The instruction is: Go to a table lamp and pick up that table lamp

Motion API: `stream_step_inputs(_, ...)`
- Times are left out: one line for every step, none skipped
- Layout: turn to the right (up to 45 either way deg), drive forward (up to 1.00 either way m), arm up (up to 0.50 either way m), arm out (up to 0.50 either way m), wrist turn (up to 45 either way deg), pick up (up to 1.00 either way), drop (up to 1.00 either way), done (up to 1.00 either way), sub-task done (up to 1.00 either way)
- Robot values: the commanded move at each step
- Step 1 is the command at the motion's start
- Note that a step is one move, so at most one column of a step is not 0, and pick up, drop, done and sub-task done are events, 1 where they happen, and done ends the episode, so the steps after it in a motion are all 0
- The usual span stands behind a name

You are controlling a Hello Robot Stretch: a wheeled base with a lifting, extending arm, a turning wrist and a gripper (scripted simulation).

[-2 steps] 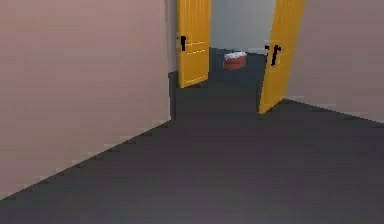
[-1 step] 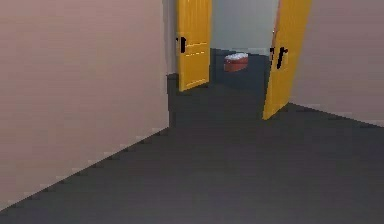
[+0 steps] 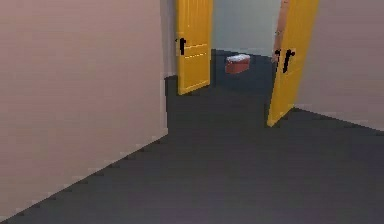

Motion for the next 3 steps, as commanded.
stream_step_inputs(6.0, 0.0, 0.0, 0.0, 0.0, 0.0, 0.0, 0.0, 0.0)
stream_step_inputs(0.0, 1.0, 0.0, 0.0, 0.0, 0.0, 0.0, 0.0, 0.0)
stream_step_inputs(0.0, 1.0, 0.0, 0.0, 0.0, 0.0, 0.0, 0.0, 0.0)
